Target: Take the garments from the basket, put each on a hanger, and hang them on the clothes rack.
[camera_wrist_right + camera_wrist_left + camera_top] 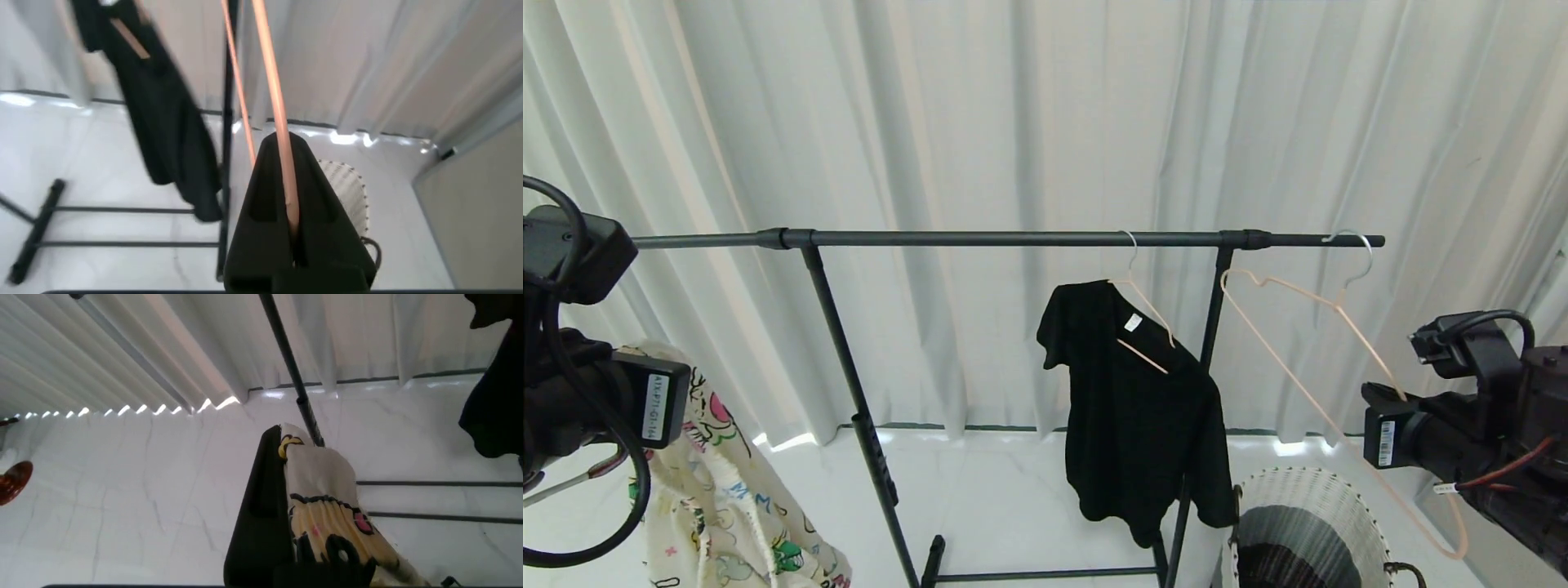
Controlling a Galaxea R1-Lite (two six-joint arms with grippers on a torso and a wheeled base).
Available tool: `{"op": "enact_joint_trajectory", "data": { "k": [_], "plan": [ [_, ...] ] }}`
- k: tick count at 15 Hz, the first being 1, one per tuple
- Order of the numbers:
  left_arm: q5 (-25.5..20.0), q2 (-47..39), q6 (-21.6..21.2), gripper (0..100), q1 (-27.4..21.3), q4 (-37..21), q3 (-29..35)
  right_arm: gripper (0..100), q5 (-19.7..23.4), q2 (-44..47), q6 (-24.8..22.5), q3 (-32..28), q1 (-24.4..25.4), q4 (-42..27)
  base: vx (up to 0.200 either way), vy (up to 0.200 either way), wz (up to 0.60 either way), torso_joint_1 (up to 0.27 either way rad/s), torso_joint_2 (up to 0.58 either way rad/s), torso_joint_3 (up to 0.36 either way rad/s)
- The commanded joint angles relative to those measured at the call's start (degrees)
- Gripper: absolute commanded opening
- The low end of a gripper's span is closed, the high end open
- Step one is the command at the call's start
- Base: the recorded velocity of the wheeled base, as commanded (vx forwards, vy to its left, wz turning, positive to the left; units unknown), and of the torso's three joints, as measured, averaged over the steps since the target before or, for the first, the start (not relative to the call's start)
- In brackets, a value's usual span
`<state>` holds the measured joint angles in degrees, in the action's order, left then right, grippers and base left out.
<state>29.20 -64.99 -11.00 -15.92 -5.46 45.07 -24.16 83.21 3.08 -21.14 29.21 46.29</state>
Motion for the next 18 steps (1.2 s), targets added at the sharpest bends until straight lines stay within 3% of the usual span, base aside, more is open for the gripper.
{"op": "enact_joint_trajectory", "data": {
  "k": [1, 5, 6, 9, 11, 13, 18],
  "plan": [
    [-0.10, 0.04, 0.01, 0, -0.08, 0.19, -0.42, 0, -0.01, -1.74, -0.01, -0.04, 2.43, 0.03, -0.200, 0.000, 0.00, 0.007, 0.00, 0.007],
    [-1.69, -0.23, 0.19, 0, -0.25, 0.98, -2.62, 0, 0.43, -2.97, 0.08, -0.39, 9.38, 0.03, 0.000, 0.000, 0.00, 0.000, 0.00, 0.000],
    [-1.77, -1.37, 1.15, 0, -0.25, 1.59, -2.71, 0, 0.43, -2.62, 0.61, -1.36, 14.74, 0.03, 0.000, 0.000, 0.00, 0.000, 0.00, 0.000],
    [-0.90, -8.31, 11.00, 0, -0.16, 1.59, 1.95, 0, 0.52, 4.50, 7.11, -7.34, 27.22, 0.03, 0.000, 0.000, 0.00, 0.000, 0.00, 0.000],
    [0.07, -13.59, 18.38, 0, -0.08, 1.59, 6.08, 0, 0.61, 10.04, 8.43, -11.73, 33.28, 0.12, 0.000, 0.000, 0.00, 0.000, 0.00, 0.000],
    [1.04, -17.28, 21.54, 0, -0.08, 1.59, 8.54, 0, 0.96, 13.29, 8.52, -15.42, 36.80, 0.12, 0.000, 0.000, 0.00, 0.000, 0.00, 0.000],
    [1.13, -20.62, 21.45, 0, 1.16, 1.59, 10.57, 0, 1.05, 11.88, 8.52, -15.16, 40.58, 0.03, 0.000, 0.000, 0.00, 0.000, 0.00, 0.000]
  ]
}}
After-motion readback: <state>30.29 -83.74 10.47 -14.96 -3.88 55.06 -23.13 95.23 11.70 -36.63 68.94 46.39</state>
